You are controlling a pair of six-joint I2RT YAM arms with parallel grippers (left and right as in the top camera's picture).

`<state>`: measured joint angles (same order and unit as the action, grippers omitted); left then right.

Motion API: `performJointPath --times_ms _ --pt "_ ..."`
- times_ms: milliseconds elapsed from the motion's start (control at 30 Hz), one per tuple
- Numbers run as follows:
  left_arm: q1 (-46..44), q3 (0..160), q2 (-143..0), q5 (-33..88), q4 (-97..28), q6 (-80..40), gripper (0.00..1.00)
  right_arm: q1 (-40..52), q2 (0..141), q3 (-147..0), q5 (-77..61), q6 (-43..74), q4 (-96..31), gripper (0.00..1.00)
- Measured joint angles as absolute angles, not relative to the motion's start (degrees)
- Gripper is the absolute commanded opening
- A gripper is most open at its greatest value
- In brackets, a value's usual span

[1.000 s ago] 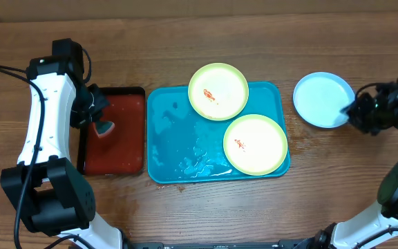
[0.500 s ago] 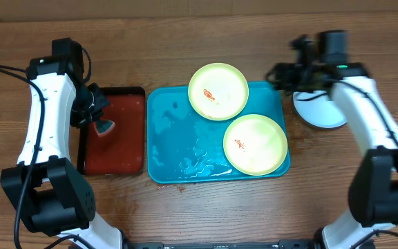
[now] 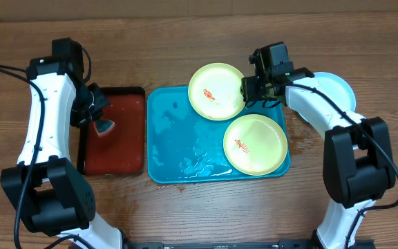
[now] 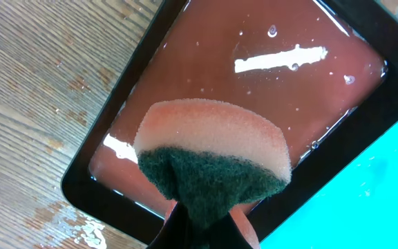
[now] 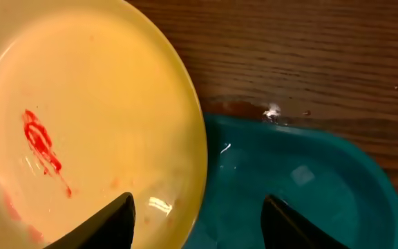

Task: Clean dirty plates on tray and stack at the side
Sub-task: 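Move the right gripper to the upper yellow-rimmed plate's rim and grip it, then carry the sponge with the left gripper onto the upper yellow plate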

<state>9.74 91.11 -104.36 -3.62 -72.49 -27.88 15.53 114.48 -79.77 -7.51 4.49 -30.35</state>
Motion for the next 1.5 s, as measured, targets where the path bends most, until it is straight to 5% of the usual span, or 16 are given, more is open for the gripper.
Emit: performJointPath --times_ms 367,533,1167,1500 --pt "9.74 91.11 -104.36 -3.64 -72.42 -27.88 0.04 17.78 117.69 -79.77 -8.78 4.84 -26.72 0.4" --pt "9.74 91.11 -104.36 -3.64 -72.42 -27.88 0.04 17.72 118.91 -79.77 -8.69 6.46 -26.68 0.04" --pt "8.86 91.07 -104.36 -0.64 -71.68 -26.79 0.04 26.17 119.13 -80.68 -16.73 16.03 -37.12 0.04" --pt "0.25 85.34 -104.36 11.25 -65.78 -20.82 0.04 27.68 119.11 -80.86 -14.15 24.69 -36.71 0.04"
